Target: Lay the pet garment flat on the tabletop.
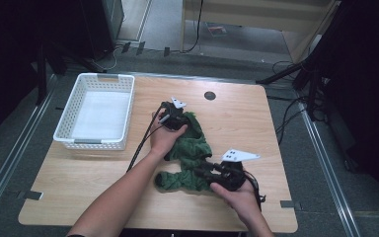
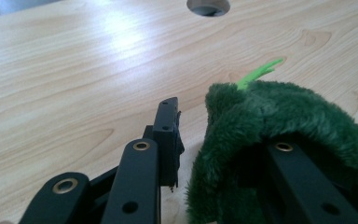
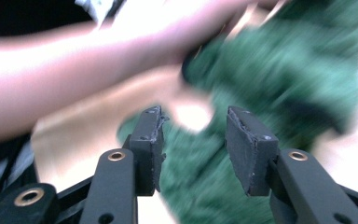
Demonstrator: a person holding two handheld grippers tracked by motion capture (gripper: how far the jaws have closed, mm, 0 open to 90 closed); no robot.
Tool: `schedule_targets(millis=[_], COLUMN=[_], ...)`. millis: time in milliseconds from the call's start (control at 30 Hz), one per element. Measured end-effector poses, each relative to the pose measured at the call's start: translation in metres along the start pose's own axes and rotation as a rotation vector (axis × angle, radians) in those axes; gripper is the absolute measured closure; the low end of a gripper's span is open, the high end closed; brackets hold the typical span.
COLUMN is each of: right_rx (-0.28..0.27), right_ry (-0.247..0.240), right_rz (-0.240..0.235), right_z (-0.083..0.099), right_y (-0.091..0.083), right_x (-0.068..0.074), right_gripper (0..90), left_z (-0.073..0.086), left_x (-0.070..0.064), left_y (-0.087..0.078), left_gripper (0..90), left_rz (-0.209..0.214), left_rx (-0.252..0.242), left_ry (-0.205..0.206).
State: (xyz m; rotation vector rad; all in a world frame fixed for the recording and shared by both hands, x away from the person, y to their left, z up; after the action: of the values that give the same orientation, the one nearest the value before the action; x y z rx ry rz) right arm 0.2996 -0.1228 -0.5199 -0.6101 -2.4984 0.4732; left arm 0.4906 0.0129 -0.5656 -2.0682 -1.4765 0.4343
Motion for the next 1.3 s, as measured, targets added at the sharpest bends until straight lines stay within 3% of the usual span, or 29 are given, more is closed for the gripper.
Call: schedule_targets(millis=[100,133,167,200,233,300,333,400,433,500,567,667,700,733,800,867,933,1000,1067,1167,1233,1267,1300], right_rx=[-0.063,-0.045,0.007,0.061,0.079,0.048,0.019,0.019,0.028,0.058,0.034,0.028,0.019,0.001,-0.087,-0.163,-0.199,-0.168,-0.053,0.092,0.142,0.149,0.149], right_ry=[0.077,0.117,0.144,0.157,0.155,0.17,0.188,0.196,0.202,0.196,0.177,0.145,0.137,0.127,0.122,0.126,0.081,0.055,0.015,-0.01,-0.043,-0.036,-0.036], right_rz=[0.173,0.202,0.238,0.272,0.289,0.289,0.311,0.387,0.404,0.413,0.388,0.363,0.345,0.335,0.268,0.221,0.244,0.274,0.301,0.294,0.397,0.421,0.421], right_z=[-0.014,-0.013,-0.008,-0.003,0.0,0.0,-0.001,0.0,0.003,0.009,0.009,0.007,0.004,0.0,-0.016,-0.037,-0.058,-0.073,-0.076,-0.069,-0.065,-0.063,-0.063], right_y=[-0.001,0.006,0.014,0.023,0.028,0.03,0.028,0.022,0.021,0.023,0.024,0.022,0.021,0.019,0.011,0.001,-0.003,0.005,0.026,0.061,0.074,0.078,0.078], right_x=[-0.031,-0.041,-0.052,-0.06,-0.066,-0.076,-0.082,-0.094,-0.099,-0.103,-0.102,-0.099,-0.097,-0.095,-0.088,-0.082,-0.082,-0.089,-0.1,-0.114,-0.126,-0.131,-0.131], right_gripper=[43.2,39.1,38.8,43.6,54.3,75.3,80.0,82.6,82.6,81.9,78.6,68.0,60.3,53.9,41.4,35.7,36.6,38.6,40.6,44.2,58.2,69.5,69.5], left_z=[0.0,0.0,-0.001,-0.001,-0.002,-0.002,-0.001,0.0,0.003,0.004,0.003,-0.001,-0.008,-0.011,-0.016,-0.018,-0.016,-0.015,-0.015,-0.016,-0.015,-0.014,-0.014], left_x=[-0.003,-0.005,-0.006,-0.006,-0.006,-0.003,0.0,0.003,0.008,0.011,0.012,0.011,0.006,0.003,-0.001,-0.002,0.0,0.0,0.0,-0.003,-0.003,-0.002,-0.002], left_y=[0.001,0.0,0.0,0.0,0.0,0.001,0.002,0.004,0.009,0.013,0.014,0.014,0.011,0.009,0.005,0.003,0.005,0.006,0.006,0.005,0.005,0.005,0.005], left_gripper=[73.0,73.8,74.9,75.5,76.0,78.4,80.5,83.3,83.4,79.9,70.6,54.5,51.2,48.8,44.2,44.0,47.6,57.2,60.8,63.9,65.7,65.8,67.0], left_rz=[0.006,0.009,0.007,0.007,0.006,-0.017,-0.031,-0.048,-0.056,-0.034,-0.014,-0.003,0.076,0.105,0.136,0.126,0.106,0.119,0.128,0.133,0.141,0.131,0.131], left_rx=[-0.005,-0.005,-0.011,-0.013,-0.014,-0.013,-0.007,0.002,0.029,0.04,0.036,0.025,0.009,0.007,-0.007,-0.012,0.012,0.03,0.036,0.034,0.029,0.033,0.033], left_ry=[-0.002,0.0,0.0,0.002,0.004,0.001,-0.003,-0.009,-0.052,-0.094,-0.12,-0.126,-0.149,-0.149,-0.147,-0.145,-0.153,-0.187,-0.2,-0.188,-0.18,-0.16,-0.16])
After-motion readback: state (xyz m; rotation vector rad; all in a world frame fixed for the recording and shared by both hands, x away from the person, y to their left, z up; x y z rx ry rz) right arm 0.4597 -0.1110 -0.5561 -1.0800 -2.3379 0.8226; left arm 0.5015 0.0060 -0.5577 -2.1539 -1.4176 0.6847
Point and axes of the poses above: each handheld gripper's, and its own axes: y roughly forward along the jaws, z roughly out of its underside, x roughly to its left, the point moved 7 cm from there along y, roughly forward along the jaws, and after that the axes turned 8 degrees about -z, right-handed, at the moved point
